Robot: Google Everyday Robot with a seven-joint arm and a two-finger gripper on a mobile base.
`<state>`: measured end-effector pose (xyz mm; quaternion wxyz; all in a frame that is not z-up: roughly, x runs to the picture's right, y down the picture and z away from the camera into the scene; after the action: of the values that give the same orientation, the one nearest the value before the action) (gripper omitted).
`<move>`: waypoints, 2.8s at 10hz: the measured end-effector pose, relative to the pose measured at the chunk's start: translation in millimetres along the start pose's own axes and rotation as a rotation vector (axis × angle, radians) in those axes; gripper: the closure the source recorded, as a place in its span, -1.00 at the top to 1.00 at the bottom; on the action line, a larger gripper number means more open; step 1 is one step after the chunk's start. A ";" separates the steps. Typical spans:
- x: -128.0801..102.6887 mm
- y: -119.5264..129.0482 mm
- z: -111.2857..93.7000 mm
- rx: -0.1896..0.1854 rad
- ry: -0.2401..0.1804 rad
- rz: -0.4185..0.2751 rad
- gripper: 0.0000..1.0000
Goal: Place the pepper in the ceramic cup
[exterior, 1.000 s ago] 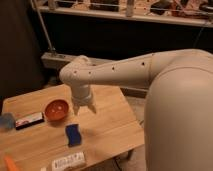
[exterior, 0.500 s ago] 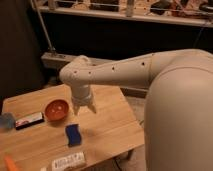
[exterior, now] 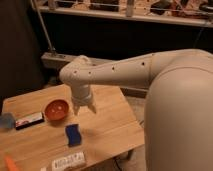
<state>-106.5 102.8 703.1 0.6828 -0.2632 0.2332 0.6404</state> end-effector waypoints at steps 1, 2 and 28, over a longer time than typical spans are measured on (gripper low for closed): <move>0.0 0.0 0.0 0.000 0.000 0.000 0.30; 0.0 0.0 0.0 0.000 0.000 0.000 0.30; 137.5 363.2 62.9 -0.153 -0.048 -0.869 0.30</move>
<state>-460.2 262.5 638.3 0.8725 -0.3715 0.0368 0.3153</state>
